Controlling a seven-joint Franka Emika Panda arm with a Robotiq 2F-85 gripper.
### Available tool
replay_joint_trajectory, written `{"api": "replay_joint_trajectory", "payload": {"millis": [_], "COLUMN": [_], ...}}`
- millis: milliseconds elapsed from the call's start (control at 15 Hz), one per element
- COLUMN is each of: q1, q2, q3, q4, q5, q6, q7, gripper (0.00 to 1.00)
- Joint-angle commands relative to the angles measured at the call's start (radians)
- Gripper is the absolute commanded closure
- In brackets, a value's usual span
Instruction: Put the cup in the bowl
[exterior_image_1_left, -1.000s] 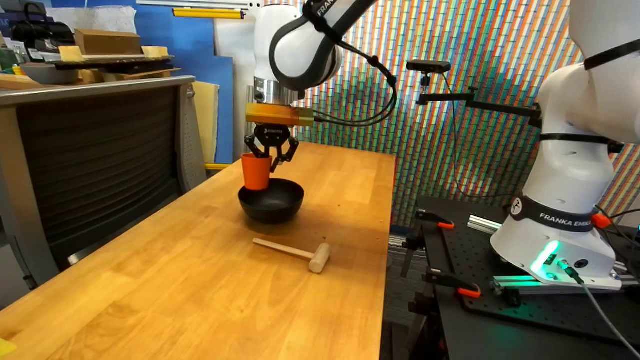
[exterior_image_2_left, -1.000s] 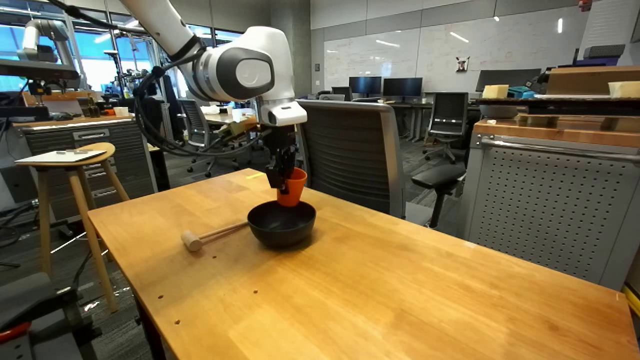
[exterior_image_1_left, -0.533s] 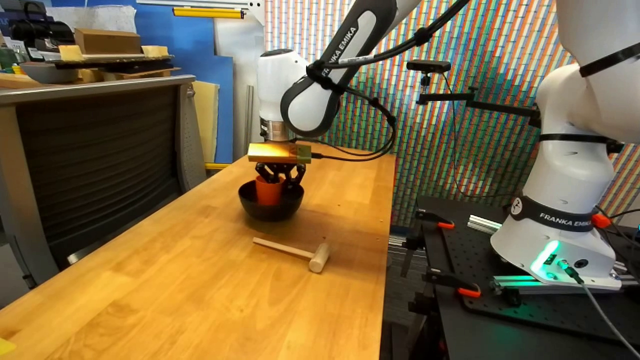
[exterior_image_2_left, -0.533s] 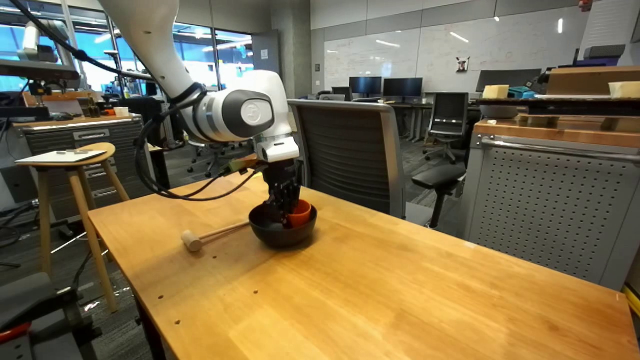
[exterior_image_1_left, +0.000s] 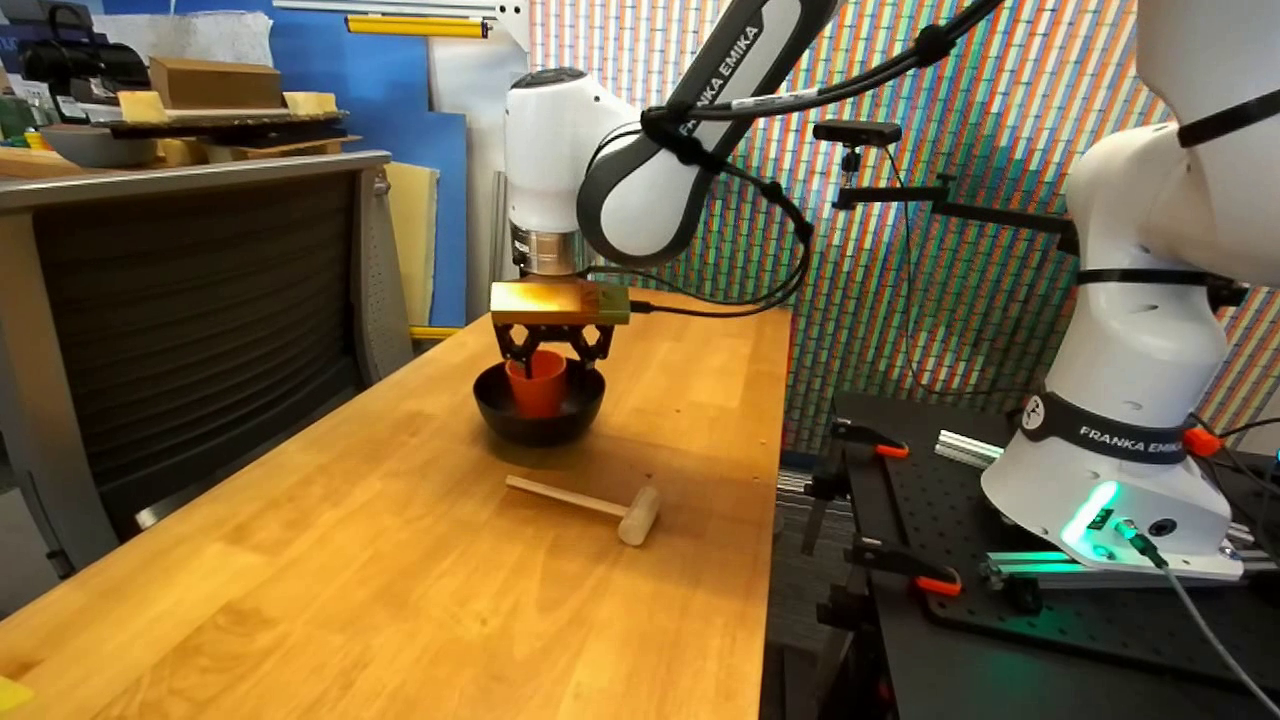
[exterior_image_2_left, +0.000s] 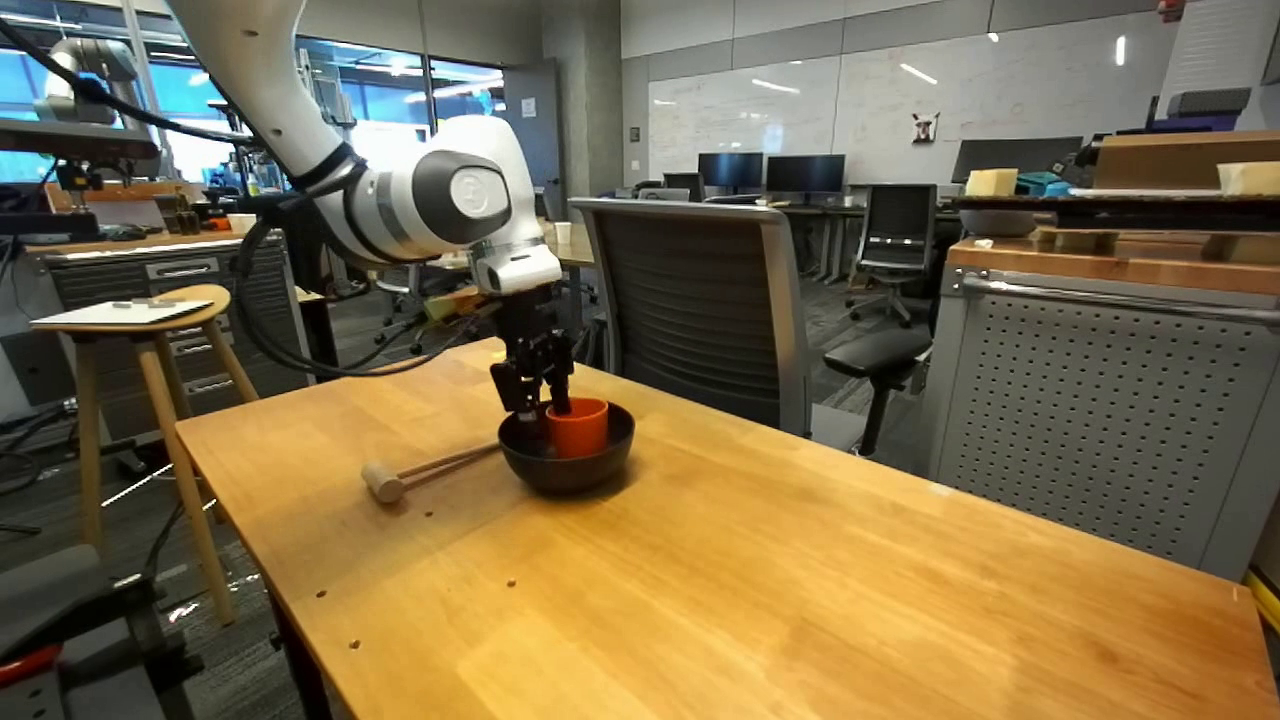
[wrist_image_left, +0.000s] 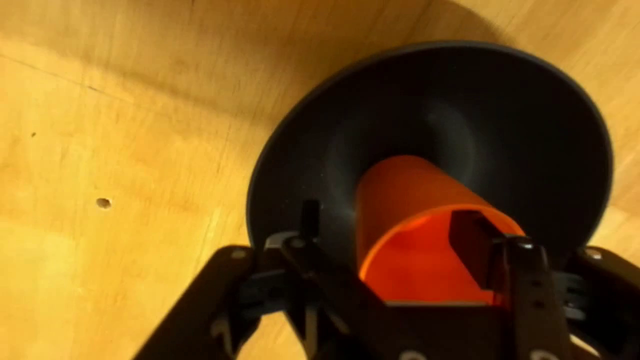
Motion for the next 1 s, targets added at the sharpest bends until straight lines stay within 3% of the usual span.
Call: {"api": "replay_joint_trajectory", "payload": {"millis": [0,133,200,467,667,733,800,933], "q1": [0.073,0.068,0.042,-0.037,-0.051,-0.049,0.030,0.065], "q2": [-0.195,-0.301,-0.354,-0.571,-0.744,-0.800,-0.857,-0.969], "q3": [-0.062,-0.047,-0.006,0.178,0.259,0.274,0.210,0.189], "q4": [-0.108,-0.141,-0.158,-0.265,-0.358,-0.387,-0.420,-0.480], "q5": [-0.205,-0.344,-0.374,-0.208,-0.063,-0.010,0.022,0.094], "q6": [-0.037,-0.090,-0.126,-0.246,-0.284,-0.297,-0.312,-0.367], "q7": [0.142,0.209,0.189,-0.121,-0.319,-0.393,-0.453,-0.588], "gripper": [0.01,0.00,0.00,0.00,0.00,0.00,0.00,0.00]}}
